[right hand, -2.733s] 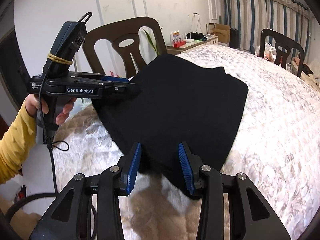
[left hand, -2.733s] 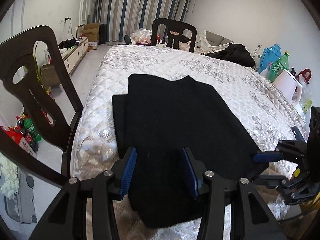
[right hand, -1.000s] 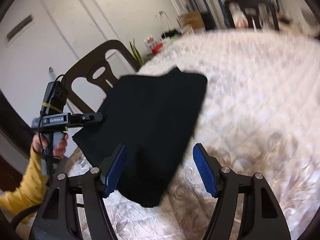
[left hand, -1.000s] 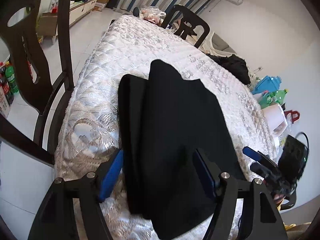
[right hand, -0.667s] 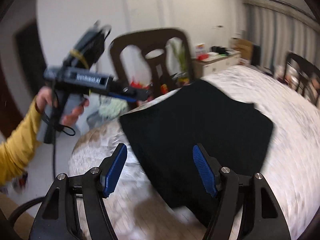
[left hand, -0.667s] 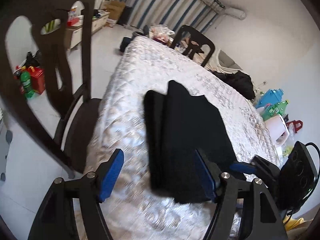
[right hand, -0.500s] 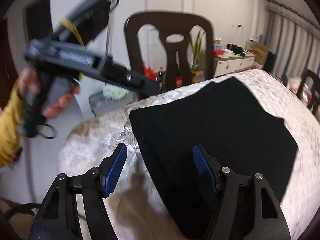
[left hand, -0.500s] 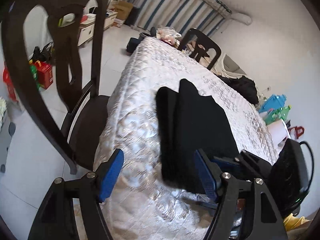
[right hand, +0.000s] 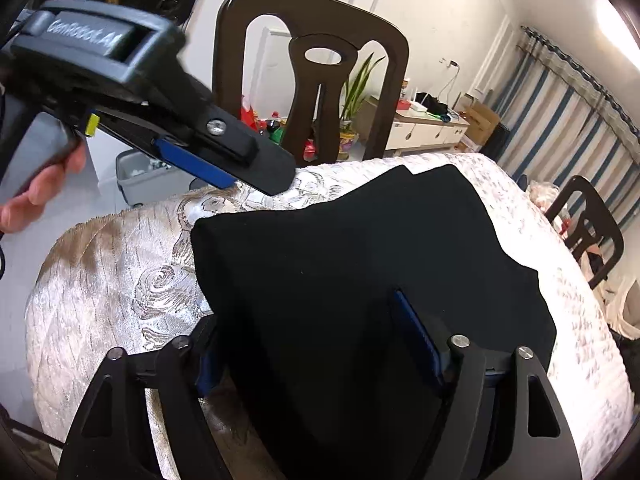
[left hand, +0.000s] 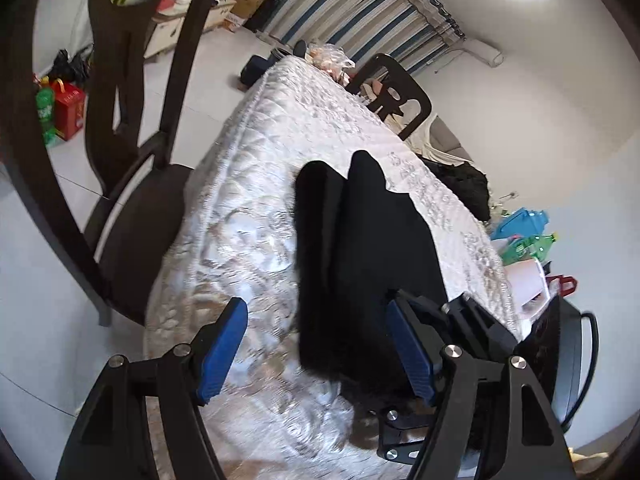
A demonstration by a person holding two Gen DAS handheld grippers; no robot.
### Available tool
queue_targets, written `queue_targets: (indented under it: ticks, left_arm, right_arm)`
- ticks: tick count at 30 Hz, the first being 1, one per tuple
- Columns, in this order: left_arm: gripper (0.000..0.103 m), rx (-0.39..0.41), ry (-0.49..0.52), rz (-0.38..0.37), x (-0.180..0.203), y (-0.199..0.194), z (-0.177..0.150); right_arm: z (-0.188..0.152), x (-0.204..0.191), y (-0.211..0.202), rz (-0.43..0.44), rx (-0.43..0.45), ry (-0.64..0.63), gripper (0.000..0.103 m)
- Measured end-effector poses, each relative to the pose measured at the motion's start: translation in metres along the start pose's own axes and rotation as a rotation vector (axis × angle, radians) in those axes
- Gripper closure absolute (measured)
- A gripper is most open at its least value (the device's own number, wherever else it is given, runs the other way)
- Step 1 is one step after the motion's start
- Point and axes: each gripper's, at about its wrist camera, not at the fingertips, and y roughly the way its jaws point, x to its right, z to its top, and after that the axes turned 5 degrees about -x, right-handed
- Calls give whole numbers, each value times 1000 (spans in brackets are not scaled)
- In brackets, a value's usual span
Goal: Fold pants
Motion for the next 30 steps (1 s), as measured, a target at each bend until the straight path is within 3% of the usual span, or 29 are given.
queue_targets:
  ticks: [2, 4, 10, 20, 23, 30]
  left_arm:
    - [26, -7, -16, -26, 0, 4, 3]
    - [24, -23, -39, -58, -2, 9, 7]
    - [20, -83, -91, -141, -1, 30, 13]
    - [19, -158, -46, -195, 16, 51, 27]
    - [19, -183, -15, -195, 24, 59, 32]
    - [19, -221, 35, -188, 33, 68, 42]
  right_arm:
    - [5, 0, -1, 14, 19, 12, 54]
    - [3, 1, -5, 18, 38, 27, 62]
    - [0, 4, -9, 29, 55, 60, 65]
    - [-2, 6, -11, 75, 65, 97, 66]
    - [-4, 10, -13, 122, 65, 125, 66]
    - [-15, 41, -29, 325, 81, 268, 62]
